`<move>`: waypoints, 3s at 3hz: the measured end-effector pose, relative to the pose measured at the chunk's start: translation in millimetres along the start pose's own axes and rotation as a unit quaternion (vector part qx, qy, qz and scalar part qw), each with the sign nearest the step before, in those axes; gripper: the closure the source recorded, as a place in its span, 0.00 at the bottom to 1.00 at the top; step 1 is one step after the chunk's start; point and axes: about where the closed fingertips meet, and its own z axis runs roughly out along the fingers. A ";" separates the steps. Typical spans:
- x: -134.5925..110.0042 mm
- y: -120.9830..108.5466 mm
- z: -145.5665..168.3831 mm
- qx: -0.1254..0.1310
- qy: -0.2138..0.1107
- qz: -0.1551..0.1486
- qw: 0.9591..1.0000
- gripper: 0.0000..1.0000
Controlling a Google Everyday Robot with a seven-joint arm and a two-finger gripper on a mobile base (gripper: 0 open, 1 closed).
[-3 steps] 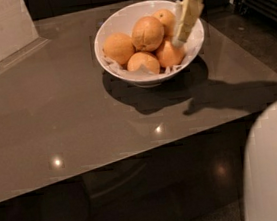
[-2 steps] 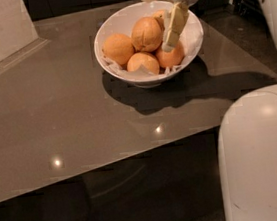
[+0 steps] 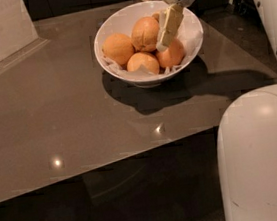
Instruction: Pick orange from white bowl
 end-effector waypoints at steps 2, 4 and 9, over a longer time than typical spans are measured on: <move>12.6 3.5 42.5 -0.045 -0.033 0.021 0.998 0.00; 14.9 3.1 51.8 -0.060 -0.039 0.033 0.997 0.42; -10.4 8.1 18.8 -0.045 -0.088 0.025 0.995 1.00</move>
Offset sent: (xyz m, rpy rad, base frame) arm 0.0029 0.0130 -0.0615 0.0413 0.2149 0.0910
